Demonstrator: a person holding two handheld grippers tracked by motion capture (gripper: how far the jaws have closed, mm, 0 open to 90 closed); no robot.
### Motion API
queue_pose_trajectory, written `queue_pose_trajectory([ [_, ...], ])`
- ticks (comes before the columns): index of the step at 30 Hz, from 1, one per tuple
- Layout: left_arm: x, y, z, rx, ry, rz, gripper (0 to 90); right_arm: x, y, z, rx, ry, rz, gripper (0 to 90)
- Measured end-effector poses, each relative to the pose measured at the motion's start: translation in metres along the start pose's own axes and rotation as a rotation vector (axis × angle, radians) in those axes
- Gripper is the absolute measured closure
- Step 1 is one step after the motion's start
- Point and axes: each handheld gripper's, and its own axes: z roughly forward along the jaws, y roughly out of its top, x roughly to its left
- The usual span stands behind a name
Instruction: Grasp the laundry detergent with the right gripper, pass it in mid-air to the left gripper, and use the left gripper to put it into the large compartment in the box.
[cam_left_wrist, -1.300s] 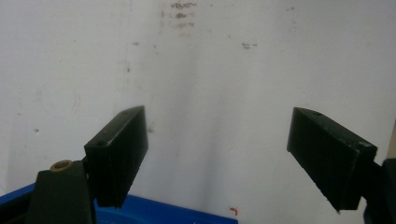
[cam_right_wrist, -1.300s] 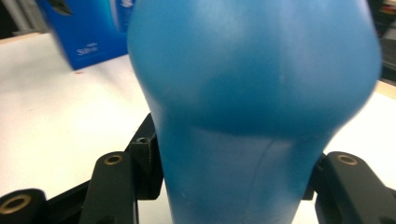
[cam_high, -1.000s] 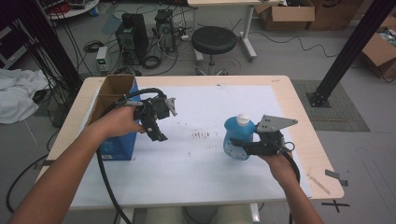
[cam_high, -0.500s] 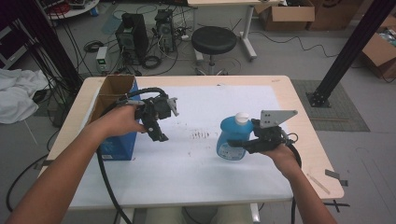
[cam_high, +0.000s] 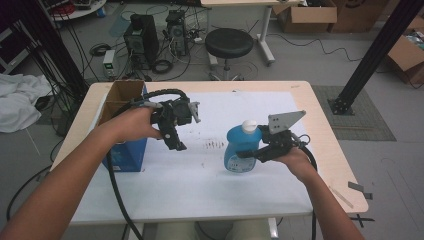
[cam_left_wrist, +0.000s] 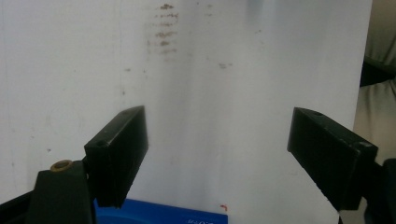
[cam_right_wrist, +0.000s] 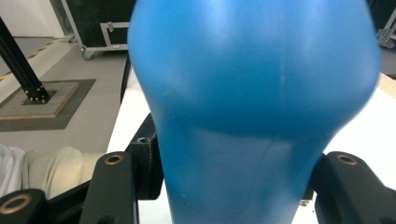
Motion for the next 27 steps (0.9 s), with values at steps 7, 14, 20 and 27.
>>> queue_pose_trajectory([
  [7, 0.000, 0.011, -0.007, 0.006, -0.017, 0.002, 20.8, -0.004, 0.006, 0.010, 0.030, 0.005, -0.030, 43.9],
  [14, 0.000, 0.021, -0.014, 0.000, -0.020, 0.010, 20.8, -0.008, 0.008, 0.027, 0.076, 0.023, -0.050, 43.9],
  [20, -0.001, 0.027, -0.017, -0.003, -0.031, 0.015, 20.8, -0.011, 0.013, 0.037, 0.078, 0.040, -0.060, 44.0],
  [27, -0.002, 0.034, -0.019, -0.010, -0.041, 0.020, 20.8, -0.015, 0.019, 0.047, 0.092, 0.055, -0.077, 44.0],
])
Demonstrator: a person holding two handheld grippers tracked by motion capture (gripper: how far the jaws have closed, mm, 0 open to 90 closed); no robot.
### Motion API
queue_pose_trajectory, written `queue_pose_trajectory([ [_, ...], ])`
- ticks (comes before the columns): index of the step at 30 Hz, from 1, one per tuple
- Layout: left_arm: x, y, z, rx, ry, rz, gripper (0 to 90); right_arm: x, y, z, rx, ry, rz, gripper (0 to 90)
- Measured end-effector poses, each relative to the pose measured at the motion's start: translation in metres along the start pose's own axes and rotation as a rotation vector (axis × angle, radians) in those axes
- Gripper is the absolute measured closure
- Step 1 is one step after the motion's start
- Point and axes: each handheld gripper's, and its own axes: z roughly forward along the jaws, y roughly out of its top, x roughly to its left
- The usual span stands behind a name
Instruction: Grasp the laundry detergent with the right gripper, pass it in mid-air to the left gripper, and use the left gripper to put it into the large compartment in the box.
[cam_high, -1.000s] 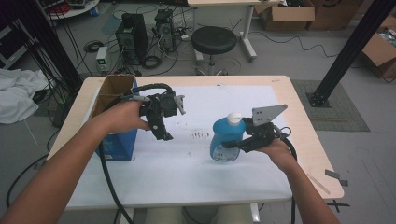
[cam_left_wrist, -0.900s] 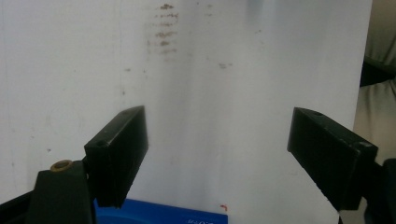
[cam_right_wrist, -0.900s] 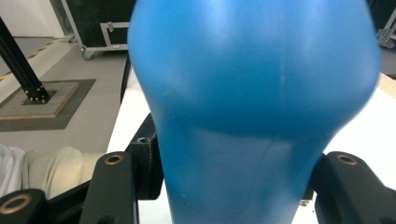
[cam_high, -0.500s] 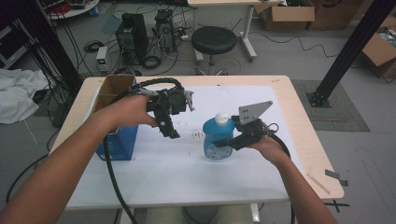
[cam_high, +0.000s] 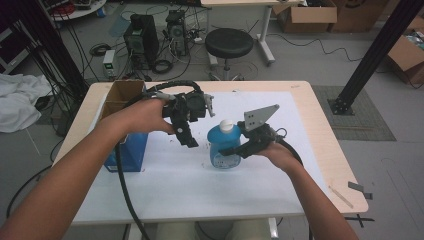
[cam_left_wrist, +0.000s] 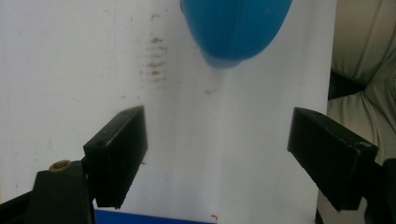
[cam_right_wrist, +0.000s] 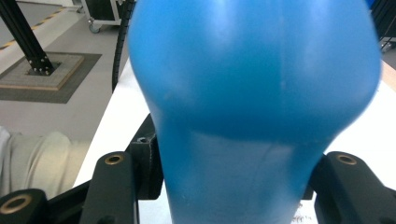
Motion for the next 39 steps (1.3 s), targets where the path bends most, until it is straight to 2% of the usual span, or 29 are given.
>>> queue_pose_trajectory([
  [14, 0.001, 0.012, -0.005, -0.009, 0.000, 0.012, 20.6, -0.006, 0.001, 0.020, 0.032, 0.002, 0.003, 44.0],
  [22, 0.002, 0.018, -0.005, -0.030, 0.000, 0.018, 20.5, -0.005, 0.005, 0.024, 0.033, -0.003, -0.001, 44.1],
  [29, 0.002, 0.025, -0.003, -0.032, -0.002, 0.035, 20.5, -0.004, 0.010, 0.029, 0.032, -0.002, -0.004, 44.1],
  [39, 0.003, 0.031, 0.002, -0.027, -0.003, 0.037, 20.5, -0.004, 0.014, 0.034, 0.040, 0.005, -0.004, 44.1],
])
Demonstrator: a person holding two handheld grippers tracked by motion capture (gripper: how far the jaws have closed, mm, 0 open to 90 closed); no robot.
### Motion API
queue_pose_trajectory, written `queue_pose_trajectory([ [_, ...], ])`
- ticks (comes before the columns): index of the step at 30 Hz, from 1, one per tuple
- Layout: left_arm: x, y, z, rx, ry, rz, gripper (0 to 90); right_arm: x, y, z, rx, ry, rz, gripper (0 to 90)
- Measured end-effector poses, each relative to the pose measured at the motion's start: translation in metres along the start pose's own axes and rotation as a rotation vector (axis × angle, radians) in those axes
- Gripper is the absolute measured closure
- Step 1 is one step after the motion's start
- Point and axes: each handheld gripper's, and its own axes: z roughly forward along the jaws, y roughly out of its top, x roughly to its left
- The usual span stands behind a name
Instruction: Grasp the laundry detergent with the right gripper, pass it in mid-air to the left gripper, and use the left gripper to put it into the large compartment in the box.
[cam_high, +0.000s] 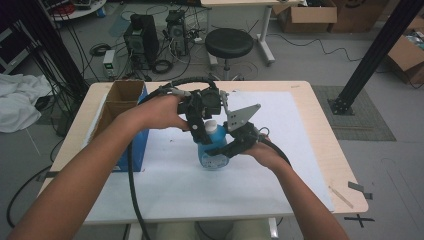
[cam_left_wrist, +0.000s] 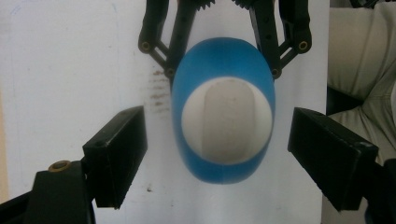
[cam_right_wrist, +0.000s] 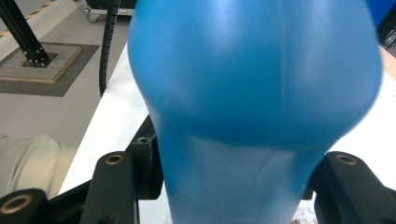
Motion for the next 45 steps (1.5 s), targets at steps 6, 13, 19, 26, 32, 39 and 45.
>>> queue_pose_trajectory([
  [6, -0.001, 0.004, 0.007, 0.007, -0.002, 0.006, 20.6, 0.000, 0.001, -0.002, -0.008, -0.003, 0.001, 44.1],
  [13, 0.000, 0.007, 0.014, 0.017, -0.009, 0.014, 20.5, 0.002, 0.002, -0.004, -0.004, -0.004, -0.001, 44.1],
  [19, -0.001, 0.007, 0.019, 0.020, -0.018, 0.012, 20.8, 0.001, 0.002, -0.006, -0.012, -0.007, -0.001, 44.1],
  [26, 0.000, 0.008, 0.023, 0.023, -0.022, 0.013, 21.0, 0.002, 0.002, -0.006, -0.013, -0.007, -0.003, 44.1],
  [32, 0.000, 0.009, 0.024, 0.023, -0.021, 0.024, 23.1, 0.002, 0.002, -0.007, -0.017, -0.008, 0.000, 44.0],
  [39, 0.000, 0.009, 0.023, 0.017, -0.021, 0.023, 25.8, 0.002, 0.002, -0.008, -0.017, -0.009, 0.001, 44.0],
  [45, 0.000, 0.008, 0.023, 0.014, -0.021, 0.022, 27.2, 0.002, 0.002, -0.007, -0.015, -0.009, 0.002, 44.0],
])
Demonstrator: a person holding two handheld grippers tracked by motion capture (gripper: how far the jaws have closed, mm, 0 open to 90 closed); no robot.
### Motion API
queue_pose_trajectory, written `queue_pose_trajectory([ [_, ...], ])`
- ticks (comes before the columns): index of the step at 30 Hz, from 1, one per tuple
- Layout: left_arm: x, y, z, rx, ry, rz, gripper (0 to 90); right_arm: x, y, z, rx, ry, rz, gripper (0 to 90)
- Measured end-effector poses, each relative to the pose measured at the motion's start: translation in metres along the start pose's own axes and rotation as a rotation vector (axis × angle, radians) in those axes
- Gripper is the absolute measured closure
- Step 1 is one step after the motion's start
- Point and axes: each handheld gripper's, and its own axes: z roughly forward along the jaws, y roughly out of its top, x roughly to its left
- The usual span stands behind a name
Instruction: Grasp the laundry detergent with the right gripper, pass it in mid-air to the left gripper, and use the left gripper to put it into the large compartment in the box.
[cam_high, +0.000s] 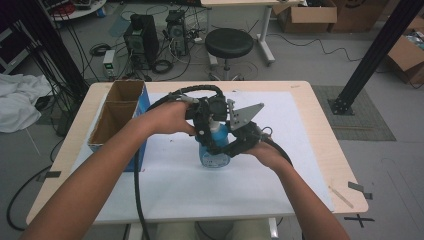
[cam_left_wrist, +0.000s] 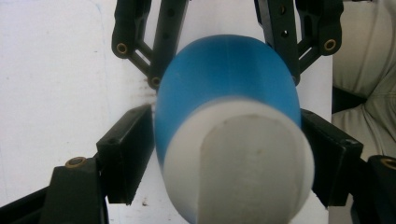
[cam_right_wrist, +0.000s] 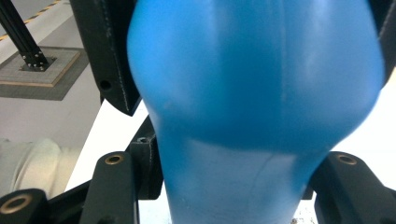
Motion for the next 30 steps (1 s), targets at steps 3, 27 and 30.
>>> queue_pose_trajectory([
  [3, 0.0003, -0.0005, 0.0001, -0.003, 0.003, 0.000, 27.8, 0.0000, 0.0000, 0.0000, 0.000, 0.000, 0.000, 44.1],
  [27, 0.0000, 0.0009, 0.0019, -0.009, 0.008, 0.012, 33.5, -0.0001, 0.0000, -0.0010, -0.004, -0.002, 0.000, 44.0],
  [30, -0.0004, 0.0018, 0.0019, -0.009, 0.006, 0.015, 34.6, -0.0001, 0.0000, -0.0011, -0.005, -0.003, 0.000, 44.1],
])
